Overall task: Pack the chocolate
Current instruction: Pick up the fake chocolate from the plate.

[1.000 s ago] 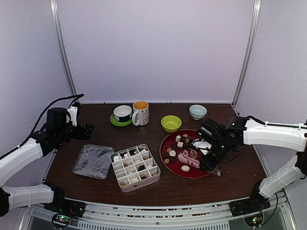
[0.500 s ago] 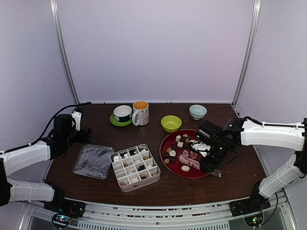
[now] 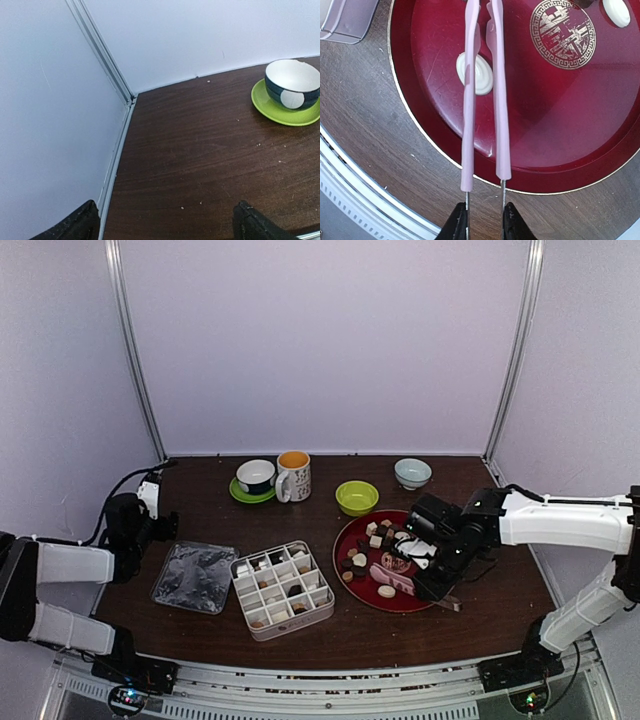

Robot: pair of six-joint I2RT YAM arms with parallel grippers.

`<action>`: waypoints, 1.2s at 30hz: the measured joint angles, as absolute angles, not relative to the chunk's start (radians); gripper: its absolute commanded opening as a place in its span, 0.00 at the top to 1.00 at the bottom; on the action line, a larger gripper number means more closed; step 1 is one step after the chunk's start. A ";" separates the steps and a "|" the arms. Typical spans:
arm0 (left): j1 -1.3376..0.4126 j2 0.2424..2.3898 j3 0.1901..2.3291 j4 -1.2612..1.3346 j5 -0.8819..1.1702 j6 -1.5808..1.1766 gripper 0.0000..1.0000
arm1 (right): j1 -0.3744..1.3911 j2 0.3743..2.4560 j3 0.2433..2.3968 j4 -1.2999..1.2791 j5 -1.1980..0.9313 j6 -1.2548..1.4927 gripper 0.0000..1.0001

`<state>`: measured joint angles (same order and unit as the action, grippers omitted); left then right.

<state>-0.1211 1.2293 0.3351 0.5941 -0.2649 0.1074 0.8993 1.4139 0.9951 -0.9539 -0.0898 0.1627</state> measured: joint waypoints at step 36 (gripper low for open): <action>-0.039 1.422 0.249 1.055 -0.180 0.106 0.02 | 0.903 1.454 1.006 -0.922 -0.105 0.160 0.75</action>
<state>-0.0391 1.4216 0.2485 1.0546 -0.1799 0.1062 0.9031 1.4544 1.0058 -0.9218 -0.1051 0.1596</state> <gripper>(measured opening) 0.978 0.248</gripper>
